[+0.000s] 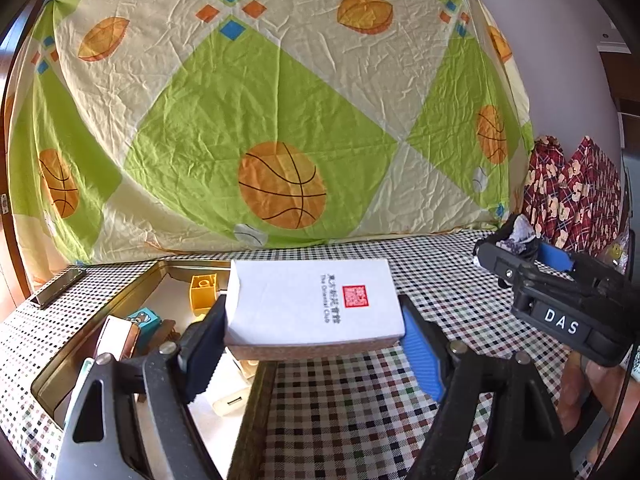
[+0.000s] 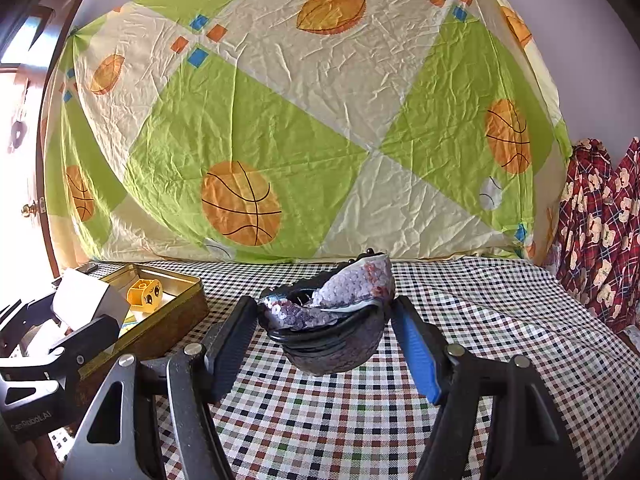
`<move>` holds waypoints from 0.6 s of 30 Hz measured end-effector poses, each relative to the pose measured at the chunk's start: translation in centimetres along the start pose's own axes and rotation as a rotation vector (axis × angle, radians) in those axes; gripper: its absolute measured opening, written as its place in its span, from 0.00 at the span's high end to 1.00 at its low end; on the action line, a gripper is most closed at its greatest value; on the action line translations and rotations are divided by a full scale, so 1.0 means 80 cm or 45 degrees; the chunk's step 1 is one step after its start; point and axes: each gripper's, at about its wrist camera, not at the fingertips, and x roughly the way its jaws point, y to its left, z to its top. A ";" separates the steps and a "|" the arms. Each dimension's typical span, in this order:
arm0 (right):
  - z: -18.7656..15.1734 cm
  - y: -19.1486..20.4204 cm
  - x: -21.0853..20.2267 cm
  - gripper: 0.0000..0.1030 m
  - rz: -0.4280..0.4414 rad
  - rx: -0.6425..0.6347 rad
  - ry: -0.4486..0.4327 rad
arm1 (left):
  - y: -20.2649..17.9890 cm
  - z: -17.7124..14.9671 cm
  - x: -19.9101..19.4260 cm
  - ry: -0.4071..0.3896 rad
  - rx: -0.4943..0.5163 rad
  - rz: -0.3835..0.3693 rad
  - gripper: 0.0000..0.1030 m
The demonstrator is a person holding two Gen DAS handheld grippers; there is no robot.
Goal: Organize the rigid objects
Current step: 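Carry the white box over the gold tin while the right tool carries the grey pouch there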
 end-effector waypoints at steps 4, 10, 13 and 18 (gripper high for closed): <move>-0.002 0.007 -0.006 0.31 0.026 0.000 -0.003 | 0.007 -0.002 -0.008 -0.009 -0.013 -0.002 0.22; -0.005 0.025 -0.013 0.31 0.058 -0.028 -0.002 | 0.012 -0.005 -0.019 -0.016 -0.011 0.008 0.22; -0.006 0.034 -0.017 0.31 0.070 -0.041 -0.008 | 0.017 -0.007 -0.025 -0.026 -0.013 0.017 0.22; -0.006 0.046 -0.022 0.31 0.091 -0.038 -0.026 | 0.028 -0.009 -0.033 -0.035 -0.025 0.031 0.22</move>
